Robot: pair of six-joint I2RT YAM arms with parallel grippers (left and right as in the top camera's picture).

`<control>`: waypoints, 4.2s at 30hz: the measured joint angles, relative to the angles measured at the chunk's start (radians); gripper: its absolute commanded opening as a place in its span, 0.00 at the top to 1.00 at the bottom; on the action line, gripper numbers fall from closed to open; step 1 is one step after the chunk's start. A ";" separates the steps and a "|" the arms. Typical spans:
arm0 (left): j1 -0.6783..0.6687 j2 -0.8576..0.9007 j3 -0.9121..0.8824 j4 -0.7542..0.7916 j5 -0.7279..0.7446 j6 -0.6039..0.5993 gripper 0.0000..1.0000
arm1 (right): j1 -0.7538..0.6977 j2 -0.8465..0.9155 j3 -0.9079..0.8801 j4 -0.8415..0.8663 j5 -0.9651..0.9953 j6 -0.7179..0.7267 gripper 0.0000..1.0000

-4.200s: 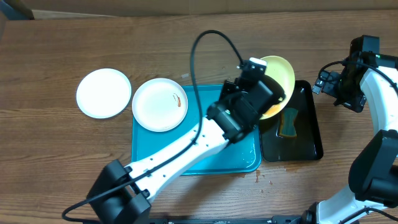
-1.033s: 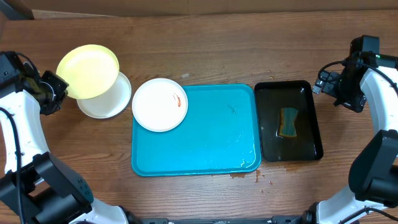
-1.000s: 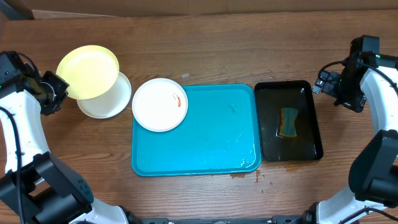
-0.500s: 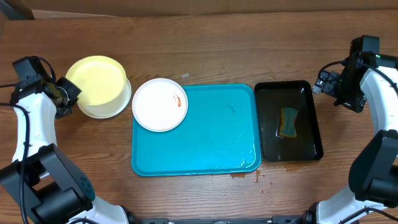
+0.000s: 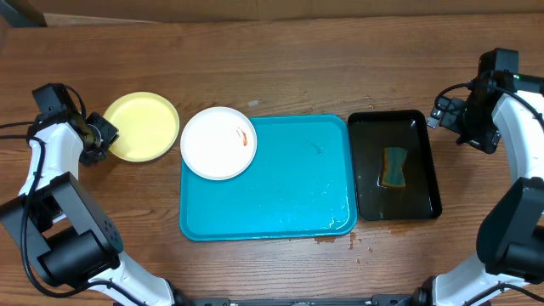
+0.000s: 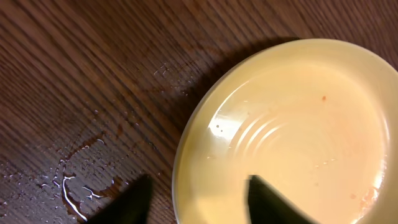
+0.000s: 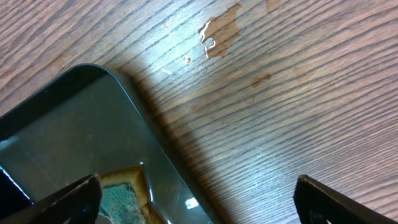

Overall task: Clean dirty plates on tray and stack at the side
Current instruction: 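Lower the yellow plate onto the white plate left of tray, release, then move the left gripper to the white plate on the teal tray, then grasp the sponge in the black tray with the right gripper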

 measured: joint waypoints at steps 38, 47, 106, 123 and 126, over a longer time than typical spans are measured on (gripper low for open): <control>-0.451 -0.068 -0.001 -0.265 -0.009 0.188 0.59 | 0.000 0.000 0.000 0.000 0.000 0.000 0.00; -0.451 -0.024 -0.001 -0.260 -0.036 0.195 0.60 | 0.000 0.000 0.000 0.000 0.000 0.000 0.00; -0.718 -0.021 -0.150 -0.190 0.217 0.218 0.65 | 0.000 0.000 0.000 0.000 0.000 0.000 0.00; -0.810 -0.021 -0.150 -0.155 0.035 0.163 0.79 | 0.000 0.000 0.000 0.000 0.000 0.000 0.00; -0.812 -0.021 -0.150 -0.160 0.016 0.155 0.80 | 0.000 0.000 0.000 0.037 -0.003 0.000 0.00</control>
